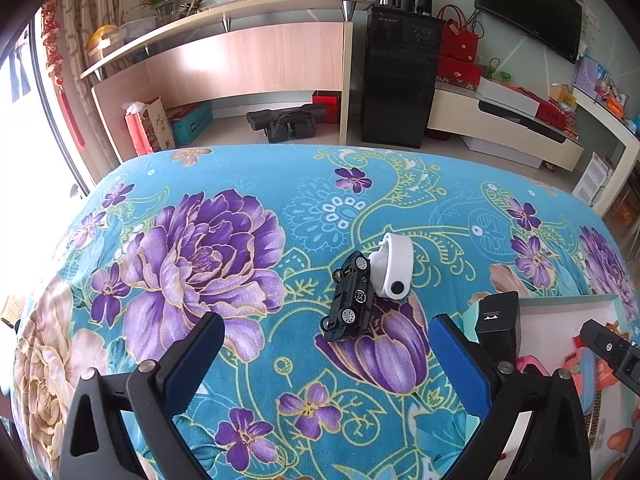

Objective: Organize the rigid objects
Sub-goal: 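Move the left gripper to the black toy car while the right gripper moves to the white band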

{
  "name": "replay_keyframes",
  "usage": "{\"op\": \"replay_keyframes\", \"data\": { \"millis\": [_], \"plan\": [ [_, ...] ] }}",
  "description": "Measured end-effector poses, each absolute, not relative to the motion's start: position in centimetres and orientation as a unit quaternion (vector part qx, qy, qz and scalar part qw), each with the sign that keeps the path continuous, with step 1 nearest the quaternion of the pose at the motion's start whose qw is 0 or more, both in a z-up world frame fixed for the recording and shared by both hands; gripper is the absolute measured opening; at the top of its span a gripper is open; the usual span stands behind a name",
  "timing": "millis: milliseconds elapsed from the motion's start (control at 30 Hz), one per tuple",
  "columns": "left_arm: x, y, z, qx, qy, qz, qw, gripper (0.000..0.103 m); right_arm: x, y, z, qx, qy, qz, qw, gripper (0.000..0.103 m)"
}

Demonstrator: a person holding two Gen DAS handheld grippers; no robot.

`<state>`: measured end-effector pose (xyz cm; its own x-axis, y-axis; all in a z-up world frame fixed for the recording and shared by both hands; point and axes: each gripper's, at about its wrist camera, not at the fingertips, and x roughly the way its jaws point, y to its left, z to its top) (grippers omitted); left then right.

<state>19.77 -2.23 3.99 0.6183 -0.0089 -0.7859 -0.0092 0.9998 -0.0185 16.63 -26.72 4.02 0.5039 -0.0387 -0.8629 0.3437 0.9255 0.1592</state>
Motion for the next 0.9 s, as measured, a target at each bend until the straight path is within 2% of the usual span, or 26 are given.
{"op": "replay_keyframes", "data": {
  "millis": [433,900],
  "plan": [
    [20.1,1.1,3.6,-0.044,0.433,0.023,0.9,0.103,17.4,-23.4,5.3,0.159,0.461,-0.047,0.872,0.088],
    [22.2,1.3,0.6,-0.047,0.442,-0.001,0.896,0.103,22.7,-18.9,5.1,0.16,0.483,0.041,0.86,0.088]
  ]
}}
